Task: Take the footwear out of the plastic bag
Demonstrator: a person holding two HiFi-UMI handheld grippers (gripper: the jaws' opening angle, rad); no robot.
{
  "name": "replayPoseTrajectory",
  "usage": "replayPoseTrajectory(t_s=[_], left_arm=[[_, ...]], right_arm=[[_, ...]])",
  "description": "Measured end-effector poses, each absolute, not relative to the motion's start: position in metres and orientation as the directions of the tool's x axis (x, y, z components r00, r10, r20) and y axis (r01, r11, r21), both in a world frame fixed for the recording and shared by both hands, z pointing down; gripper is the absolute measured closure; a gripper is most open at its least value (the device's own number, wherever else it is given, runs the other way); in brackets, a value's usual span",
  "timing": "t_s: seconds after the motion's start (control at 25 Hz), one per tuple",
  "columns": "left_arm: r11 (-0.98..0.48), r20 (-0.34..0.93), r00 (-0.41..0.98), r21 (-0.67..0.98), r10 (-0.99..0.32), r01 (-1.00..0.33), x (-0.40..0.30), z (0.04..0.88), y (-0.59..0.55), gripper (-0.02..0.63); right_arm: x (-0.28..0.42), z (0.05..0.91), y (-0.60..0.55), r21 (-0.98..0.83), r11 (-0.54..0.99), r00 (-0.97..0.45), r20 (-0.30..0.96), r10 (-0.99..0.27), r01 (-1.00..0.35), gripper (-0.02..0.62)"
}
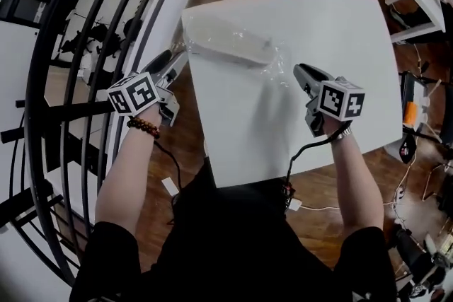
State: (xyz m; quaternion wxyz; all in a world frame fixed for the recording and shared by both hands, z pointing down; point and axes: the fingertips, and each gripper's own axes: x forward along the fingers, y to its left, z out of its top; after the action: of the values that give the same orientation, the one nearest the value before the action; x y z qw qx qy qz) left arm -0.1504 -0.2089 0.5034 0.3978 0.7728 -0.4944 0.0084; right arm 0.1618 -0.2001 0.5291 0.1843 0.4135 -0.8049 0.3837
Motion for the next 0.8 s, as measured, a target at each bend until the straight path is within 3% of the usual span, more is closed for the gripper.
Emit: replayPoseTrajectory(t_s=[0.4, 0.72, 0.8], left_arm=[[0.054, 0.505, 0.452, 0.709, -0.736, -0.703, -0.175, 0.558, -0.247, 0.181], [0.045, 0.404, 0.573, 0.842, -0.713, -0.538, -0.17, 0.58, -0.253, 0.19], [0.038, 0.387, 0.58, 0.852, -0.717, -0.522, -0.169, 0.581, -0.254, 0.204]], right_arm=[[0.157, 0.563, -0.228, -0.573, 0.324, -0.658, 0.639, -0.398, -0.753, 0.538], [0.132, 0.573, -0.231, -0.692, 0.27, -0.739, 0.586, -0.332, -0.67, 0.535], [0.128, 0.576, -0.23, -0.716, 0.249, -0.753, 0.575, -0.319, -0.652, 0.485]])
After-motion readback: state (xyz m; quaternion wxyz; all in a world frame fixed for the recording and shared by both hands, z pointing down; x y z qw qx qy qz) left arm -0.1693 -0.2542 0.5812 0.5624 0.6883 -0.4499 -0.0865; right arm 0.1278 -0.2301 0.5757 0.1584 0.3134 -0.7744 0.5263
